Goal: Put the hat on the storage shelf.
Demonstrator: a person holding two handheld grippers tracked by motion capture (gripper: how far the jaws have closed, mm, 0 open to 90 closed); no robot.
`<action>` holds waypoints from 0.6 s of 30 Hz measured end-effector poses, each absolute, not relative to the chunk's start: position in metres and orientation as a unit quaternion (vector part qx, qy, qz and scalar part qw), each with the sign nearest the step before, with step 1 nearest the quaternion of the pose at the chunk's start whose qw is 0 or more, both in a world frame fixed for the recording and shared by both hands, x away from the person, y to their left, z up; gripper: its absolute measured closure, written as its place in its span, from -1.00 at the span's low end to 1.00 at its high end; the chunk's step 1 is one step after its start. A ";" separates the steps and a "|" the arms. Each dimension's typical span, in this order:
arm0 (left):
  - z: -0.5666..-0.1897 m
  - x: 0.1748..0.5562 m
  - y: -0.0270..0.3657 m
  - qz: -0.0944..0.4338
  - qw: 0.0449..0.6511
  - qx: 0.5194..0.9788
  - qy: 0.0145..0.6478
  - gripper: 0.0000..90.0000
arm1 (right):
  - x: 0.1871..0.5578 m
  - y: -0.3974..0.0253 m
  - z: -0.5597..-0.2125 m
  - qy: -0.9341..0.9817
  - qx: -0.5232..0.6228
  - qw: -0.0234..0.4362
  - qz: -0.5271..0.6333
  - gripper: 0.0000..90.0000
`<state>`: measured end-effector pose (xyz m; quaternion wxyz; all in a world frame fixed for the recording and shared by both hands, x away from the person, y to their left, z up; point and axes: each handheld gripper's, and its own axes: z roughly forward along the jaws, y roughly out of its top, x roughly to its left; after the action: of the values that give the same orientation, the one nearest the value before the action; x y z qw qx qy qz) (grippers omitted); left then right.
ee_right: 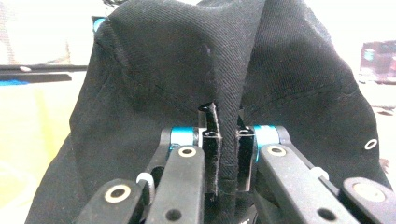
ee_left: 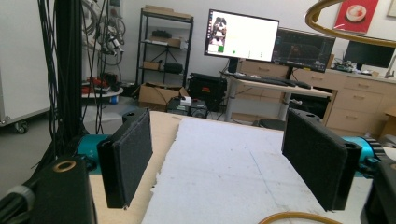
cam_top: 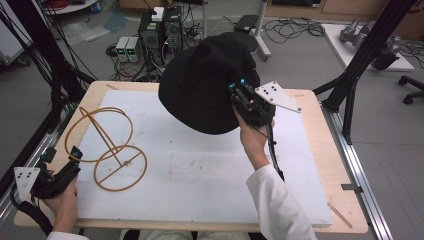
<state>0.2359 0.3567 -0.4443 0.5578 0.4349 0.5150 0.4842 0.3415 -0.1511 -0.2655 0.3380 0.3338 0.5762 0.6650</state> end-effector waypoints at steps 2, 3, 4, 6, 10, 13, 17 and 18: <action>-0.444 0.236 0.357 0.484 0.556 0.437 0.515 -0.45 | 0.336 -0.145 -0.259 0.576 0.319 0.336 0.674 0.92; -0.444 0.236 0.357 0.483 0.557 0.437 0.515 -0.45 | 0.333 -0.142 -0.256 0.574 0.314 0.334 0.678 0.92; -0.444 0.236 0.357 0.483 0.557 0.437 0.515 -0.45 | 0.331 -0.138 -0.253 0.574 0.308 0.332 0.682 0.92; -0.444 0.236 0.356 0.484 0.557 0.438 0.514 -0.45 | 0.327 -0.133 -0.248 0.575 0.294 0.328 0.690 0.92; -0.444 0.236 0.357 0.483 0.557 0.438 0.514 -0.45 | 0.321 -0.123 -0.242 0.574 0.280 0.315 0.702 0.92; -0.444 0.237 0.357 0.482 0.558 0.438 0.514 -0.45 | 0.315 -0.111 -0.236 0.576 0.261 0.306 0.711 0.92; -0.444 0.237 0.356 0.483 0.559 0.438 0.512 -0.45 | 0.310 -0.099 -0.229 0.576 0.247 0.291 0.723 0.92; -0.444 0.237 0.356 0.483 0.559 0.438 0.512 -0.45 | 0.310 -0.097 -0.228 0.576 0.245 0.287 0.725 0.92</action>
<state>0.2366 0.3559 -0.4443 0.5587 0.4380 0.5125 0.4831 0.3096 -0.0974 -0.2280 0.2868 0.2452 0.5765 0.7248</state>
